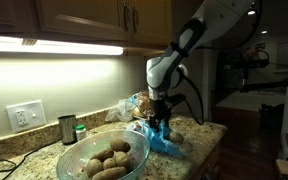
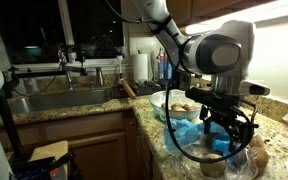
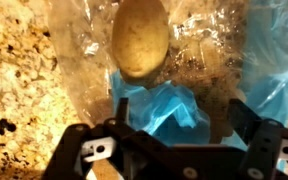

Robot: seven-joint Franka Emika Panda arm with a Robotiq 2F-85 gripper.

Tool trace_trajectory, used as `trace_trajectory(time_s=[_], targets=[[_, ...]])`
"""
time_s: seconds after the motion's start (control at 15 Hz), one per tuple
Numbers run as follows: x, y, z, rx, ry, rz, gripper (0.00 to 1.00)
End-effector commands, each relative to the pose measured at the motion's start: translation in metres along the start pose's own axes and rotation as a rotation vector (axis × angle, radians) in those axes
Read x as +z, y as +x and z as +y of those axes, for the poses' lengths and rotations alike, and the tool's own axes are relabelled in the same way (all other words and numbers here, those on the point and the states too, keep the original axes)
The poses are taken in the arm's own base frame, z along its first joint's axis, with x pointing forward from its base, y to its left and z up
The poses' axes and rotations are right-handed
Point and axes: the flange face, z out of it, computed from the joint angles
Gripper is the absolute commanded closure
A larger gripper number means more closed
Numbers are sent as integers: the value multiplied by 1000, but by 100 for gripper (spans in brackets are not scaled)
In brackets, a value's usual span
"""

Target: Remove the potatoes from the plastic bag and place them in the glass bowl on the left

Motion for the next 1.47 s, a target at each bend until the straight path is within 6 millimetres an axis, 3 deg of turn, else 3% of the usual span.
trace_trajectory(time_s=[0.0,0.27,0.6,1.4], targets=[[-6,-26,3,15,30,-34,0],[-9,-37,-3,17,56,-45,0],[-9,-48,4,28,58,-55,0],[19,-68,48,104,54,-117,0]])
